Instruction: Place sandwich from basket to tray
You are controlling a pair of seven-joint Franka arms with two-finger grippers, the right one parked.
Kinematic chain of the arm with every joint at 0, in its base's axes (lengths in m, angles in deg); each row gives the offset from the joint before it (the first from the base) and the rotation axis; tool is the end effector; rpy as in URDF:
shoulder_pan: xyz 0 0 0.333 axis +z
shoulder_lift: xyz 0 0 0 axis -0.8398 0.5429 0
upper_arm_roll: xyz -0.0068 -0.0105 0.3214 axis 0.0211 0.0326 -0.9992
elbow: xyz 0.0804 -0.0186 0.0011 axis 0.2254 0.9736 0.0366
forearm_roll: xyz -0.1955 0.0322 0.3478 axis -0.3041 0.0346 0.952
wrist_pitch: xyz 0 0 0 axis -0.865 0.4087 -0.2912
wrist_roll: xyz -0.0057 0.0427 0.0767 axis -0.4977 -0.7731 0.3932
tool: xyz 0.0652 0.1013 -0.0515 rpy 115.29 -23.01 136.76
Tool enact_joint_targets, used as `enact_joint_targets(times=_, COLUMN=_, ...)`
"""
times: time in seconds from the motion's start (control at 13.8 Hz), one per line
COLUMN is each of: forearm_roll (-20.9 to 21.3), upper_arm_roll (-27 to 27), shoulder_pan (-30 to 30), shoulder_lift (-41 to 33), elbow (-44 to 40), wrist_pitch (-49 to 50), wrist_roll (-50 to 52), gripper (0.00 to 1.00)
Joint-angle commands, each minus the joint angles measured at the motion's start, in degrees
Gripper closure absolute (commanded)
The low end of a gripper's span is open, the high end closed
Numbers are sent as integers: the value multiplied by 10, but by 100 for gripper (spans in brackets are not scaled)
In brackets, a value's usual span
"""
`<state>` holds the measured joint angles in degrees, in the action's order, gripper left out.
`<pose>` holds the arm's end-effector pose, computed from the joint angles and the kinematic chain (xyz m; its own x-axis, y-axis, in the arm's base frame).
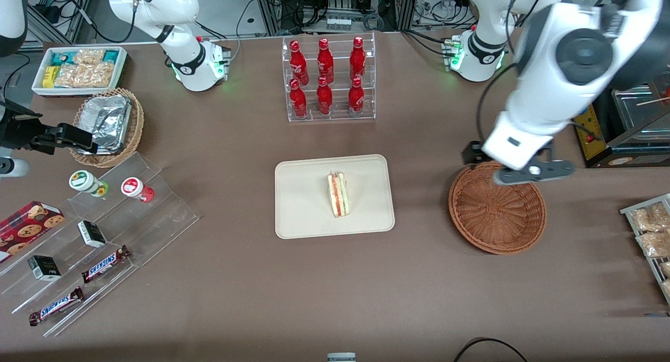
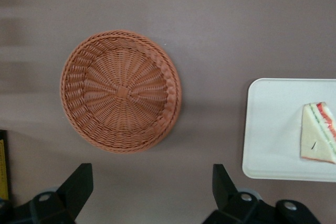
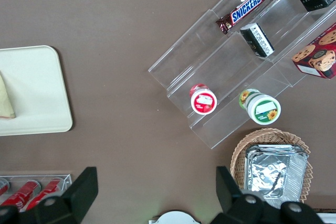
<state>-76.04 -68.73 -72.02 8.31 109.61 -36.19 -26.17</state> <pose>0.5758 -0.1617 0.5315 0.9978 0.0617 -0.0247 0.0601 -0.9964 -0.0590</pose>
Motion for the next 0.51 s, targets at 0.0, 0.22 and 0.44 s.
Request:
enact_joint_targets(times=0.0, forearm_roll=-17, upper_arm_roll=7, shoulder_pan=50, shoulder_lift=-48, elbow=47, wrist_pitch=-2, wrist_roll=-71, gripper=0)
enact_joint_targets(times=0.22, forearm_roll=-32, upper_arm_roll=7, shoulder_pan=95, shoulder_lift=-78, elbow=81, wrist_pitch=-4, wrist_roll=-135, gripper=0)
enact_joint_targets(times=0.44, forearm_roll=-32, upper_arm_roll=3, shoulder_pan=97, shoulder_lift=-108, elbow=109, wrist_pitch=0, wrist_roll=-137, gripper=0)
